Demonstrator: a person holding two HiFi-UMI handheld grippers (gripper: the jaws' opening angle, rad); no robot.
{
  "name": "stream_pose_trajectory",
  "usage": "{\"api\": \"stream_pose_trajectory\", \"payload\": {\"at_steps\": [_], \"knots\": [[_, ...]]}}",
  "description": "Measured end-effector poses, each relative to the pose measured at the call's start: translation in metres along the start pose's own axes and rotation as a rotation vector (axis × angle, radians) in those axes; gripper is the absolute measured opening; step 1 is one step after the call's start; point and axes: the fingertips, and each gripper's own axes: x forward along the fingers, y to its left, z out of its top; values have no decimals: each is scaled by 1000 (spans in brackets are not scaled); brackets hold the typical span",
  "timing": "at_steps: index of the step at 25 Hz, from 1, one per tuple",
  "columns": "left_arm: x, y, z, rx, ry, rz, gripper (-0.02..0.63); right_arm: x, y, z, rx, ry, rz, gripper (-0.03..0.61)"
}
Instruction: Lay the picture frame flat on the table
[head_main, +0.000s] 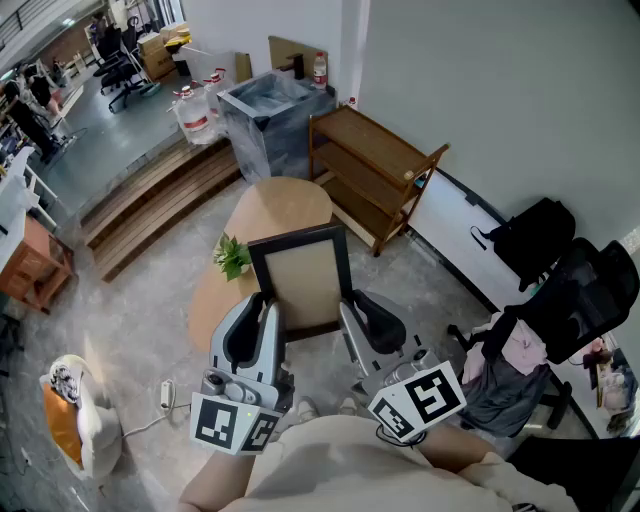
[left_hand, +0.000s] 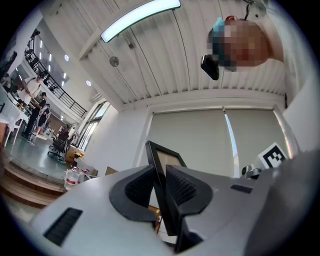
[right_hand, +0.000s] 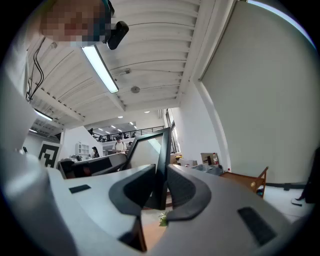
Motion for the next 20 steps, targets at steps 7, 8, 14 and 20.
{"api": "stream_pose_trajectory", "payload": {"at_steps": [7,8,14,20], "knots": [[6,-2,-8,3,18,0,72,-1,-8,-3,-17,9,-4,57],[6,-3,-9,3,21,0,72,-1,-9,-4,-17,10,-4,57],[12,-13,-15,3,28,-12,72,-9,-19,-7,-8,19,-7,57],[23,-31,-23,1,40,-20,73,-22,-37,-8,2,23,-8,57]]}}
